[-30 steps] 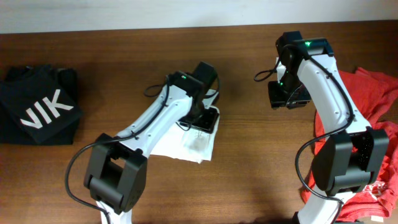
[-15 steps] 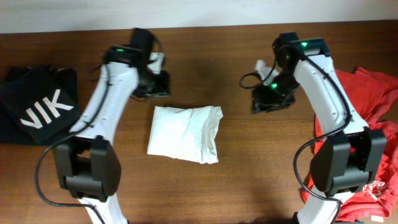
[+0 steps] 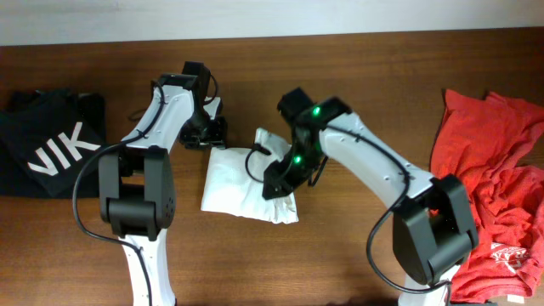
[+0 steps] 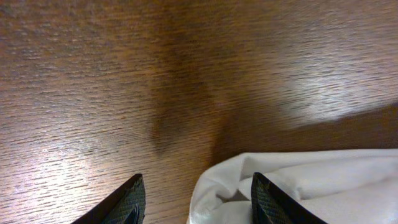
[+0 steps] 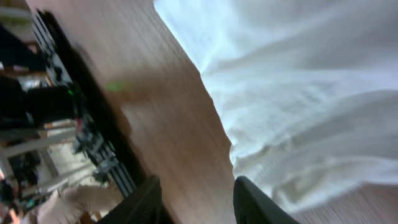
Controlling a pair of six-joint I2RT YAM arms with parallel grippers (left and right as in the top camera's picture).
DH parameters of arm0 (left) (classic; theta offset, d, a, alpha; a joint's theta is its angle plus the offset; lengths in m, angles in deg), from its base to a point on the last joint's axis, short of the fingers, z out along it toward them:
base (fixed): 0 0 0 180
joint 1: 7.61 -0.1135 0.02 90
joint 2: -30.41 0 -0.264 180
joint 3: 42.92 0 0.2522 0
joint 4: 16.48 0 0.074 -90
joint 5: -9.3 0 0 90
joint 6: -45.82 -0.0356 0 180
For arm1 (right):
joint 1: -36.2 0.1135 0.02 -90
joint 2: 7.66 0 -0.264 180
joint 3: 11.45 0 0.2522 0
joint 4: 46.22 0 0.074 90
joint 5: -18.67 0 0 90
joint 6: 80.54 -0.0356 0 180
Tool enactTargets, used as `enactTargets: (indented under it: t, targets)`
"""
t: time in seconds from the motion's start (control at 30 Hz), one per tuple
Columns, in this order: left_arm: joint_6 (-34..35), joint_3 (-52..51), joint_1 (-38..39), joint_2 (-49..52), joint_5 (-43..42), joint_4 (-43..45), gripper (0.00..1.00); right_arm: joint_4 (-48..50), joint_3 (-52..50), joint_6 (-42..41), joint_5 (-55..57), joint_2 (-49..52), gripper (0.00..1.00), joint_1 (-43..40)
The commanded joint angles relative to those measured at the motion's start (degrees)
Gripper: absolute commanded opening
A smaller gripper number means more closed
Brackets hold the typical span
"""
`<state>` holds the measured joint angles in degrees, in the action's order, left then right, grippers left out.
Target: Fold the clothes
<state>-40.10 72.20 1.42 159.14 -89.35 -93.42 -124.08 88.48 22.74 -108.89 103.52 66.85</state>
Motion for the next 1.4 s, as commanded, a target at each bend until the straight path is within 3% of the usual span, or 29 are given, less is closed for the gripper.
enactTargets:
  t: [0.0,0.13,0.3,0.57,0.73,0.9,1.07,1.2,1.37]
  targets:
    - [-1.14,-0.09,0.04,1.73,4.04,-1.44,0.54,5.07,-7.21,-0.68,-1.42,-0.09,0.42,1.40]
    - [-1.11,-0.09,0.04,2.43,3.98,-6.56,0.54,11.54,-14.14,-0.74,2.34,-0.09,0.42,1.16]
    - [-1.11,-0.33,0.04,2.43,3.98,-14.56,0.53,15.41,-16.85,-8.92,21.16,-0.09,0.42,-0.83]
    - [-0.24,-6.49,1.36,2.43,1.66,-18.32,0.40,24.76,-15.45,-9.22,31.39,-0.13,0.49,-6.67]
    - [-0.26,-7.02,1.70,1.81,0.79,-18.58,0.40,17.64,-8.33,-9.05,33.14,-0.35,0.51,-10.27]
    - [-0.31,1.64,-0.11,-2.03,0.13,-16.65,0.41,5.05,0.13,-9.09,33.14,-0.61,0.48,-12.24]
    - [-10.51,8.59,-1.27,-3.15,-21.20,-7.30,0.67,-2.62,6.25,-9.16,33.33,-0.98,0.45,-14.01]
    - [-11.98,8.44,-1.27,-2.01,-26.62,-2.43,0.76,-4.92,7.32,-9.29,33.33,-1.01,0.45,-15.10]
    - [-14.73,8.39,-1.27,2.62,-34.56,-0.72,0.78,-6.93,7.32,-9.29,33.33,-1.01,0.45,-15.47]
